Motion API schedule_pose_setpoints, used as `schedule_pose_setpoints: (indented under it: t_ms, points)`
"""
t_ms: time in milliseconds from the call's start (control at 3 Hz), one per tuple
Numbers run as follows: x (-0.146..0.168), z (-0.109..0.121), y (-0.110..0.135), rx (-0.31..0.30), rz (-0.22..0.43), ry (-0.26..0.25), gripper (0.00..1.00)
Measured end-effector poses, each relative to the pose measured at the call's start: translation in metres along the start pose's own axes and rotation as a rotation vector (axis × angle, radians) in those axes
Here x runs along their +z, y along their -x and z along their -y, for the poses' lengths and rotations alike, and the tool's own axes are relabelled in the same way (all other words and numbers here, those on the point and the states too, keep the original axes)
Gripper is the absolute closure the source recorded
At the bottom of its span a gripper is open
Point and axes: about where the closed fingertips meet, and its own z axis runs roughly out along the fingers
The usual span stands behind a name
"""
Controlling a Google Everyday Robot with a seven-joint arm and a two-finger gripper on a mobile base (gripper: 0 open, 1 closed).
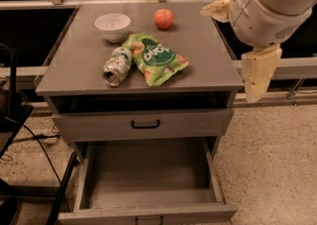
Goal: Place 7up can into middle drawer
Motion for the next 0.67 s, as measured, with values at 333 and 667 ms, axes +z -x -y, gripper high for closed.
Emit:
schedule_pose_setpoints:
  t_ms: [333,667]
  points:
    - [-0.002,0.013,0.029,-0.202,0.037,-0.070,0.00]
    - [0.002,0.029,0.053,-0.362,0.123,-0.140,0.00]
